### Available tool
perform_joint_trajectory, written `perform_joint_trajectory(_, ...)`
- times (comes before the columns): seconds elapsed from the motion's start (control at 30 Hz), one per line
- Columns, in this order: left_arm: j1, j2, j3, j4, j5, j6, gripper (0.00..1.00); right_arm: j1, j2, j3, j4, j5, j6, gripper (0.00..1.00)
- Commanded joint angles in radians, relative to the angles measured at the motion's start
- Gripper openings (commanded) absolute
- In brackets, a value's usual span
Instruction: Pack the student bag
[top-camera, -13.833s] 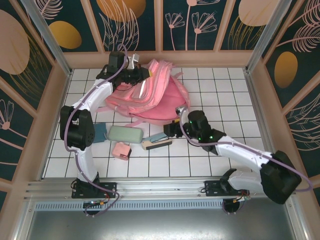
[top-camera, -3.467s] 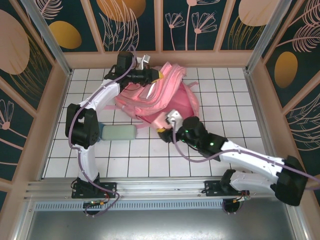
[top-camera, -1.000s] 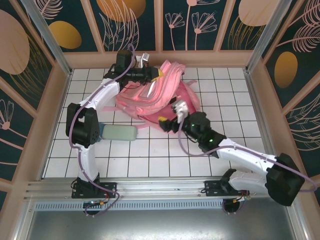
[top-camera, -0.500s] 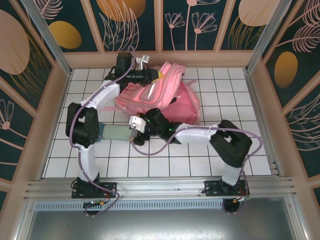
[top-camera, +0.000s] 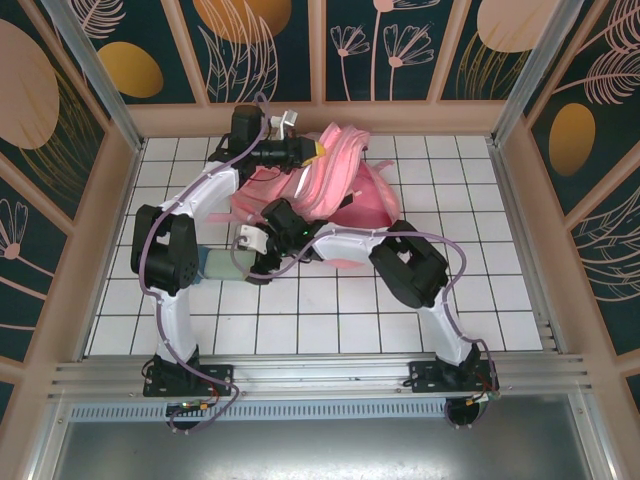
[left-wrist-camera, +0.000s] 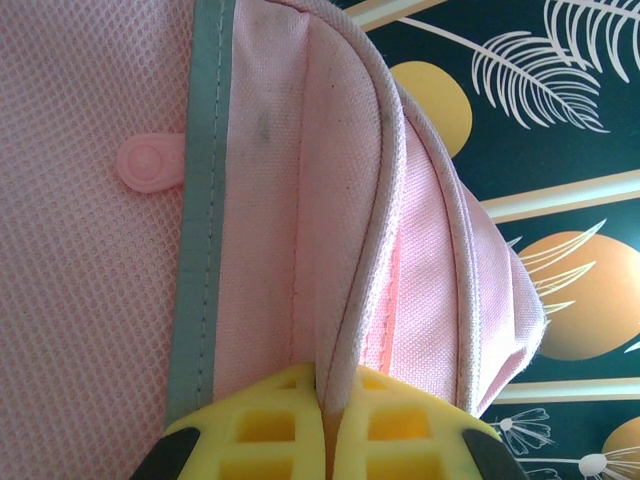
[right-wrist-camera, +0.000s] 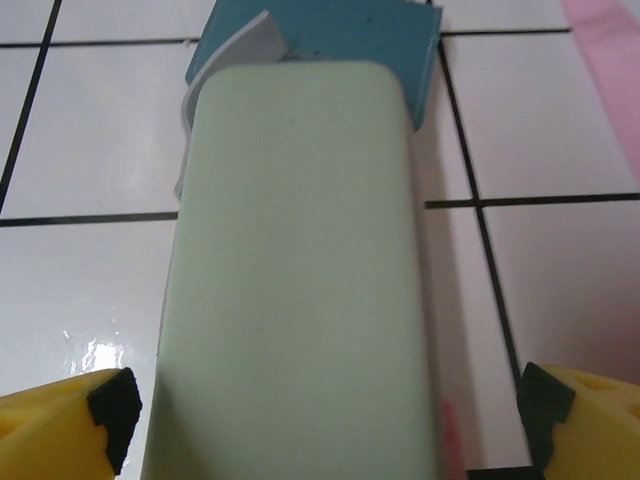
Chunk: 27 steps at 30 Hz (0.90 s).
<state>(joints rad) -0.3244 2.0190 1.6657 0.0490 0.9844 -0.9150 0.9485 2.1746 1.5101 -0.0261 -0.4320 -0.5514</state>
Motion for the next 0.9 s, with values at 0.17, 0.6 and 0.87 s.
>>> perform_joint_trajectory(0.17, 0.027, -0.028, -0.016, 0.061, -0.01, -0.024, 0.0, 0.019, 0.065, 0.023, -0.013, 0.014, 0.029, 0.99)
perform_joint_trajectory(0.6, 0.028, -0.034, -0.022, 0.051, -0.015, -0.013, 0.0, 0.032, 0.021, -0.043, 0.088, 0.1, 0.082, 0.73)
perform_joint_trajectory(0.87, 0.027, -0.052, -0.001, 0.03, -0.007, 0.006, 0.0, 0.049, -0.222, -0.25, 0.175, 0.146, 0.158, 0.7)
